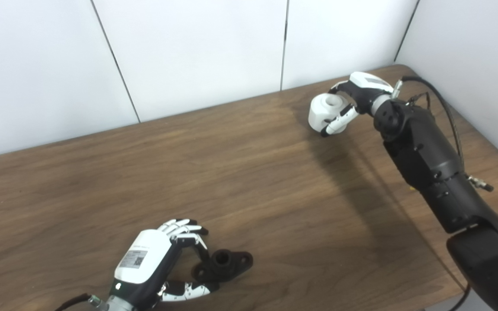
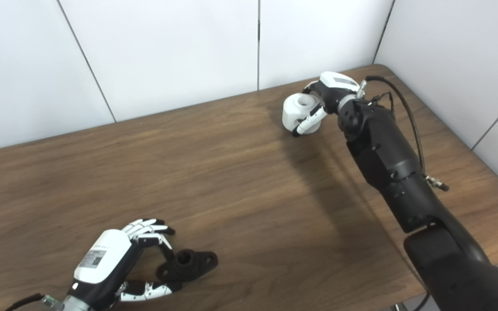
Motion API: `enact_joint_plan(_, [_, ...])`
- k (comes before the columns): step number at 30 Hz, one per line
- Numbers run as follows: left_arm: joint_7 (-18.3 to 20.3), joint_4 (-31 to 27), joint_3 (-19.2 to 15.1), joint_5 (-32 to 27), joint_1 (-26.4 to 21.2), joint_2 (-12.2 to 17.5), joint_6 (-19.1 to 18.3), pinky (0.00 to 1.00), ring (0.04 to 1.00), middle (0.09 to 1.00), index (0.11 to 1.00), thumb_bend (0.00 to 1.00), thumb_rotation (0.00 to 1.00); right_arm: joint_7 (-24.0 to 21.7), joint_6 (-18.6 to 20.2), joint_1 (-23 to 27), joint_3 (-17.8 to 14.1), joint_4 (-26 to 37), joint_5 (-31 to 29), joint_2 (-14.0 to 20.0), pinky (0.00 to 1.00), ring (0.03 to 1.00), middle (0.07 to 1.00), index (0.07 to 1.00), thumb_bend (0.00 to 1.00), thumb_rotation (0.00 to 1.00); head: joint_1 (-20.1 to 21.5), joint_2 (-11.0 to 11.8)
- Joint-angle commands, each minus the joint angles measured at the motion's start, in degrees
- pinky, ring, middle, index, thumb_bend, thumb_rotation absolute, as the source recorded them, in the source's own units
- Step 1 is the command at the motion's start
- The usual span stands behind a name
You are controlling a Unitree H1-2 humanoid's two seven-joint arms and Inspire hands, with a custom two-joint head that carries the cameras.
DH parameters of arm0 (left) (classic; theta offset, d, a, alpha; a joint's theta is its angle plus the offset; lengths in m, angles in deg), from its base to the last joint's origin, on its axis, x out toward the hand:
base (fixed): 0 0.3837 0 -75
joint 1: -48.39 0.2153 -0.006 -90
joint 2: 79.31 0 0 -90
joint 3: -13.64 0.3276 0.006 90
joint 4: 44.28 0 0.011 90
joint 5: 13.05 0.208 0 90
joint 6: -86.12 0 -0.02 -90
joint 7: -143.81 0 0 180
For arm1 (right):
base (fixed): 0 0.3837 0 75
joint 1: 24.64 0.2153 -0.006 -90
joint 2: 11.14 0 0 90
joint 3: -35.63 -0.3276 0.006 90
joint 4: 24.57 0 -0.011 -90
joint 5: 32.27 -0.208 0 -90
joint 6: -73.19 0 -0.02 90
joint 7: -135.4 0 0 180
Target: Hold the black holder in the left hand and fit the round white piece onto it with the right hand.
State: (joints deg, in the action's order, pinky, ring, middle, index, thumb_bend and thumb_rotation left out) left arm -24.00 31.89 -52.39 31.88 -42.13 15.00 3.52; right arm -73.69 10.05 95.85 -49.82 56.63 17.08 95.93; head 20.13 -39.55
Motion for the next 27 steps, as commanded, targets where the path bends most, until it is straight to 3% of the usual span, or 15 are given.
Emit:
enact_joint_plan(1, [2.38, 0.52, 0.09, 2.03, 1.30, 1.12, -1.77, 0.87, 0.857, 0.769, 0.488, 0.52, 0.05, 1.35, 0.03, 2.30, -0.61, 1.07, 0.63, 1.01, 1.00, 1.000, 0.933, 0.814, 0.98, 0.33, 0.01, 0.01])
enact_joint_plan(11, [2.75, 0.48, 0.21, 2.34, 1.25, 0.90, -2.20, 0.88, 0.861, 0.772, 0.488, 0.52, 0.05, 2.99, -0.20, 1.91, -0.08, 1.28, -1.18, 2.57, 1.00, 1.000, 0.923, 0.792, 0.95, 0.34, -0.10, 0.02])
enact_joint_plan(27, [2.65, 0.05, 0.00, 1.76, 1.50, 0.55, -2.15, 0.87, 0.859, 0.767, 0.488, 0.52, 0.05, 7.76, -1.02, 0.91, 1.25, 0.95, -4.32, 3.63, 1.00, 0.979, 0.907, 0.609, 0.86, 0.27, -0.08, -0.11])
